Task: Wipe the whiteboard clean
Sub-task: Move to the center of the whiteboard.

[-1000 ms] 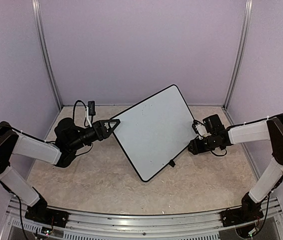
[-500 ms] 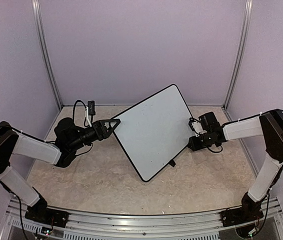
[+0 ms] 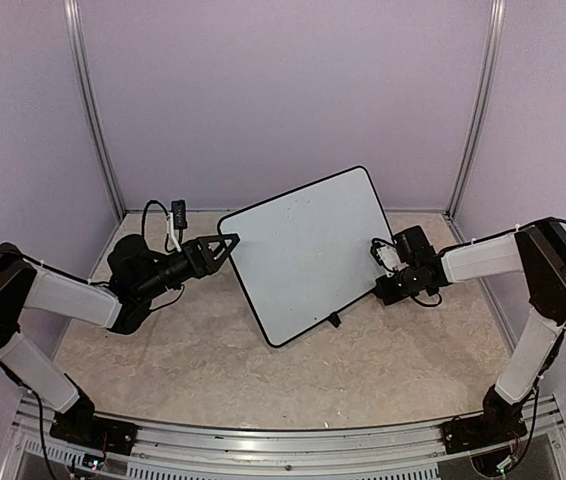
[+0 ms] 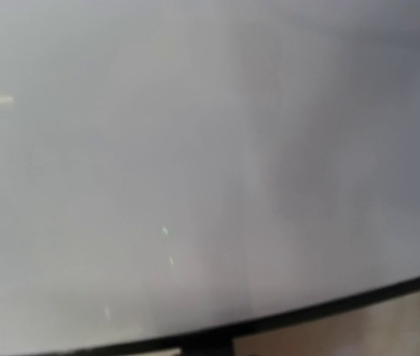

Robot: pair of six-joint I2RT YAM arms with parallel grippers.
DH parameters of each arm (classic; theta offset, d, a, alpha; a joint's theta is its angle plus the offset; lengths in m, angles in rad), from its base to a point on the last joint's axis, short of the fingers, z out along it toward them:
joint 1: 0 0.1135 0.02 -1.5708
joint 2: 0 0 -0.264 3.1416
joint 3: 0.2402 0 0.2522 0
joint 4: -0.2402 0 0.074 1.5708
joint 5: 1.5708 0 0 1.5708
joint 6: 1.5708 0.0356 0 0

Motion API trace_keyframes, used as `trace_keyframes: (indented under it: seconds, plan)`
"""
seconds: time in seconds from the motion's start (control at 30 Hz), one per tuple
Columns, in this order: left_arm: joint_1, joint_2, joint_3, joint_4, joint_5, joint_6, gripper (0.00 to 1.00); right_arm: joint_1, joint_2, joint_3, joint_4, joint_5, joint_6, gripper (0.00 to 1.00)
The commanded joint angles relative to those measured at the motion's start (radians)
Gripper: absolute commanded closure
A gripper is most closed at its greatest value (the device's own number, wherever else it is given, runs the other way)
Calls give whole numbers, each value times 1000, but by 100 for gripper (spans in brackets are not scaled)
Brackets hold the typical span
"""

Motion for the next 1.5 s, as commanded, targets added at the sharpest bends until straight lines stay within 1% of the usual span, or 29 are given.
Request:
trace_keyframes:
  seconds: [0.0, 0.03, 0.07, 0.23, 0.5, 0.53, 0.63, 0.7, 0.77, 0.8, 0.87, 0.9, 0.97, 1.03, 1.13, 1.2, 1.3, 1.47]
  plan:
    - [5, -45, -6, -1, -40, 7, 8, 7, 17, -7, 53, 14, 93, 100]
    - [6, -50, -9, -4, -49, 9, 3, 9, 17, -7, 54, 34, 107, 100]
    - [8, -56, -13, -7, -61, 9, 1, 9, 15, -5, 52, 54, 122, 100]
    - [19, -79, -30, -26, -119, 1, 1, 9, 19, 13, 42, 129, 179, 100]
    - [21, -90, -15, -143, -238, -8, 1, 11, 41, 40, 24, 163, 215, 100]
    - [21, -83, -10, -155, -248, -14, 2, 11, 41, 41, 23, 165, 218, 100]
    - [21, -61, 14, -186, -258, -21, 10, 13, 40, 34, 25, 166, 229, 100]
    - [22, -37, 33, -188, -241, -28, 17, 16, 37, 28, 25, 169, 237, 100]
    - [20, 1, 61, -188, -217, -39, 32, 20, 38, 24, 28, 172, 243, 100]
    - [18, 12, 73, -191, -218, -43, 42, 21, 40, 22, 30, 173, 246, 100]
    - [16, 36, 97, -213, -246, -47, 60, 23, 42, 20, 33, 170, 252, 100]
    - [16, 51, 112, -240, -272, -45, 66, 26, 43, 18, 35, 167, 253, 100]
    - [17, 68, 143, -305, -332, -28, 74, 29, 45, 21, 36, 166, 255, 100]
    - [13, 81, 180, -401, -426, -14, 81, 32, 47, 24, 34, 171, 256, 100]
    - [-15, 106, 246, -524, -557, 27, 84, 36, 48, 29, 33, 175, 255, 100]
    - [-48, 133, 321, -627, -660, 59, 85, 37, 48, 28, 34, 177, 255, 100]
    - [-86, 213, 455, -797, -763, 92, 87, 38, 43, 30, 33, 174, 251, 100]
    - [-93, 321, 569, -897, -782, 82, 89, 39, 35, 29, 36, 170, 246, 100]
